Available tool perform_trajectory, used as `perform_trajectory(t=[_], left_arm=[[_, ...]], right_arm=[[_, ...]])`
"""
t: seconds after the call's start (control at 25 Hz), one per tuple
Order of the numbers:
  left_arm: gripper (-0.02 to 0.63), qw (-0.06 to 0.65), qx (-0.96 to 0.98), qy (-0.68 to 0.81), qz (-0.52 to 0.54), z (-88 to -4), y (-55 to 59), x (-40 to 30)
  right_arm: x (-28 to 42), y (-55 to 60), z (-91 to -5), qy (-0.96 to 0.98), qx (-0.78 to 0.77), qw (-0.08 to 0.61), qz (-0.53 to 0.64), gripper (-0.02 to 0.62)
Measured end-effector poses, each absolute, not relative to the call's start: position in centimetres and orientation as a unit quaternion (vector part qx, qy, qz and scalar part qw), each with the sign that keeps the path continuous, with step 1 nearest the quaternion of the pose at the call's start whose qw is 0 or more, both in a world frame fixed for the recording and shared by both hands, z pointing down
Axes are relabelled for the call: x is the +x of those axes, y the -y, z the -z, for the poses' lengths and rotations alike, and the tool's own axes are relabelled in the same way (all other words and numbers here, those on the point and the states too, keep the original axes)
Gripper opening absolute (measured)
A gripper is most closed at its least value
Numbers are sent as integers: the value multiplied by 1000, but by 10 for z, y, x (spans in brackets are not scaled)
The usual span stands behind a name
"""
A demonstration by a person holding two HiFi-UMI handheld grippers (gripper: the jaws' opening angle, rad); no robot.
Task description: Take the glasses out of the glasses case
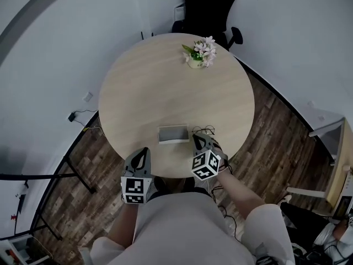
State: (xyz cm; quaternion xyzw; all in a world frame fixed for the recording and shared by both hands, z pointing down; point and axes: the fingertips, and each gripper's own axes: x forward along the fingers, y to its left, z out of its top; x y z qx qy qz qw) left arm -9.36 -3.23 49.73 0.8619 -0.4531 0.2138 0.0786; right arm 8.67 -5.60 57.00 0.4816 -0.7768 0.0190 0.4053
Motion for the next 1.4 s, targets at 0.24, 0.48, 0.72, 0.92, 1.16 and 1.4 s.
perform_trajectory(t=[0.24, 0.48, 0.72, 0.92, 1.16, 1.4], left_arm=[[5, 86, 874, 438, -191, -495, 31, -102], [5, 89, 882, 429, -174, -488, 27, -108], [5, 86, 887, 422, -169, -484, 21, -113], [5, 83, 886, 424, -166, -483, 17, -118], [5, 77, 885, 427, -167, -474, 15, -123], [5, 78, 882, 435, -160, -467, 13, -123]], right_arm=[[73, 34, -534, 766, 565, 293, -95, 14], [66, 16, -513, 747, 614, 188, -170, 14], [52, 1, -513, 741, 626, 149, -193, 12], [47, -10, -511, 740, 629, 141, -194, 12], [37, -15, -498, 751, 623, 158, -151, 14], [30, -17, -490, 763, 610, 146, -158, 12]])
